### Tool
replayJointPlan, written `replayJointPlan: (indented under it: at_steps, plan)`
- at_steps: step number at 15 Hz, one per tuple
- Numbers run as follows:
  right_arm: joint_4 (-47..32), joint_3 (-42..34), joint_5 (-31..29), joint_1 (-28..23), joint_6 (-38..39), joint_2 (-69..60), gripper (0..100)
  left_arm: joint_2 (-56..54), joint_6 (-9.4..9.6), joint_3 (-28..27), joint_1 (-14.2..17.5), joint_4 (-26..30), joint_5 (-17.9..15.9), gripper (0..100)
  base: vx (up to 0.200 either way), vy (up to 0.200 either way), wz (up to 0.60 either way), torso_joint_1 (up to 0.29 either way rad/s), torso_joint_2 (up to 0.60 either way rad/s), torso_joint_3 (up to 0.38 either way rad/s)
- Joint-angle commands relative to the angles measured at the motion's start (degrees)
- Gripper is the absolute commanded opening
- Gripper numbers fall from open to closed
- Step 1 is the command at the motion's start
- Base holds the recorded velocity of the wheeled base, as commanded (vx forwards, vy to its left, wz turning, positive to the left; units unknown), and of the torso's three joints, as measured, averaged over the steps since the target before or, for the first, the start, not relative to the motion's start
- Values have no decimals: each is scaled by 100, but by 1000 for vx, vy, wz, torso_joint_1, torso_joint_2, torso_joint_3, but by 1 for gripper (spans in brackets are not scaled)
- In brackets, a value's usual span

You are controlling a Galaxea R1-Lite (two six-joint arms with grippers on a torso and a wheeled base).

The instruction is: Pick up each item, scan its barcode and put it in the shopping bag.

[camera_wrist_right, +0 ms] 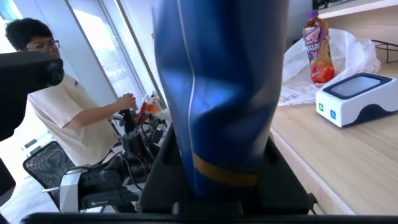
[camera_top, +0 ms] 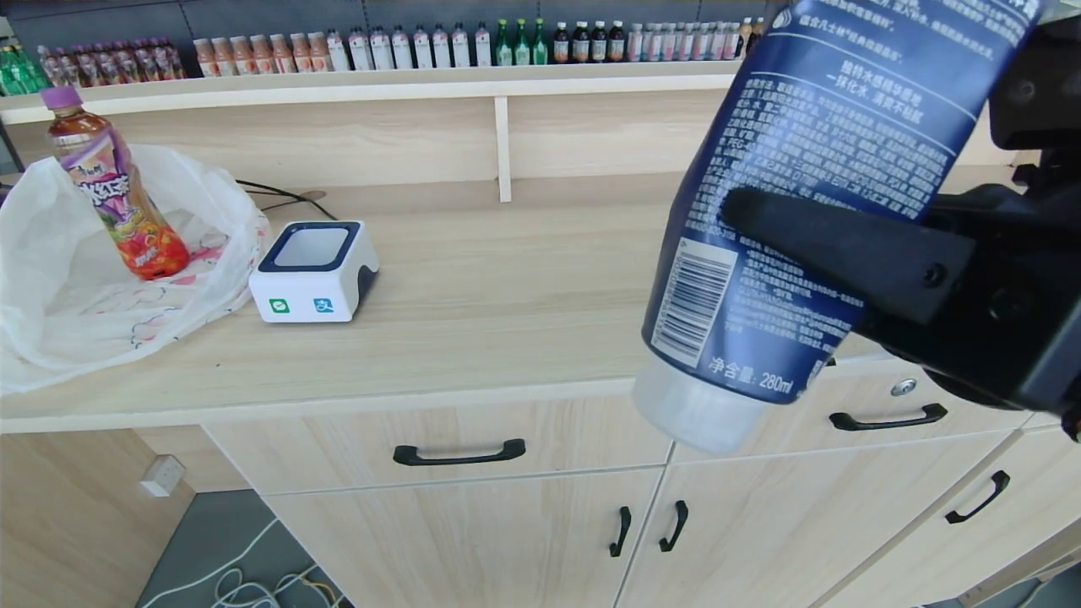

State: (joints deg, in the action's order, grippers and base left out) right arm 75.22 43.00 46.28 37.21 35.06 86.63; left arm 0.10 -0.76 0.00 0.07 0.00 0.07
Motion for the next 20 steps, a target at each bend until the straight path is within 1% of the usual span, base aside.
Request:
replayJointPlan:
  at_steps: [1, 2, 20]
  plan:
    - [-16, 262, 4, 6, 71, 249, 0, -1, -4, 0, 1, 0, 1, 100, 0, 0, 0, 0, 0, 0]
    - [-16, 279, 13, -3, 177, 241, 0, -1, -4, 0, 1, 0, 1, 100, 0, 0, 0, 0, 0, 0]
    - [-7, 77, 57, -20, 177, 241, 0, -1, -4, 0, 1, 0, 1, 100, 0, 0, 0, 0, 0, 0]
